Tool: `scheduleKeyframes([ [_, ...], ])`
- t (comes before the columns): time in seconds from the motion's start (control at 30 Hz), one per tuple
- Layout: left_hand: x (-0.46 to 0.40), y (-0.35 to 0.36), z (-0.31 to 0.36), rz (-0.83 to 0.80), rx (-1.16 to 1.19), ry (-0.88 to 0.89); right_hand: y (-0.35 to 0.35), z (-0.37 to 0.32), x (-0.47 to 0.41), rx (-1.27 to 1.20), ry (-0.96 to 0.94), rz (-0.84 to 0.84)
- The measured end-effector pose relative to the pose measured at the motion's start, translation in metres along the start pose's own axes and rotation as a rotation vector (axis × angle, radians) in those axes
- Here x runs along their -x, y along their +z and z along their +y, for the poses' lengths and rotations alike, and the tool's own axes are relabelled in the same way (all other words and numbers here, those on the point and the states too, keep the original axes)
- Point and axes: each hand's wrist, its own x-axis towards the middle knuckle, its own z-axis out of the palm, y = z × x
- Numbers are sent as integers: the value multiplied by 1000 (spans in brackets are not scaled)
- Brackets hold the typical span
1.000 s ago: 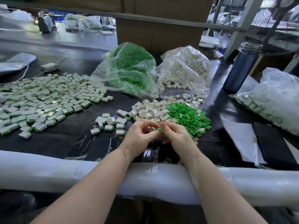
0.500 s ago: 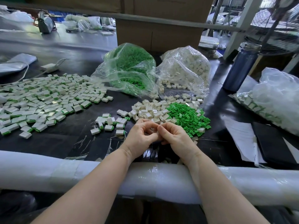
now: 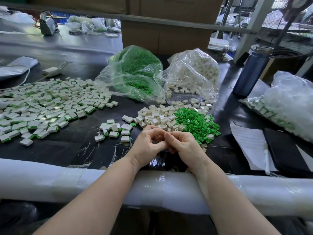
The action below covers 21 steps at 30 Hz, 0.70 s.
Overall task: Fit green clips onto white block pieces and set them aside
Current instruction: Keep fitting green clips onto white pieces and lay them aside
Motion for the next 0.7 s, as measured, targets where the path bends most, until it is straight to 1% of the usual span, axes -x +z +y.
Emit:
scheduleKeyframes([
  [0.33, 1, 1, 2, -83, -161, 52, -1, -1, 2, -20, 5, 27],
  [0.7, 1, 2, 1, -114, -209, 55, -2, -3, 3, -46, 8, 34],
])
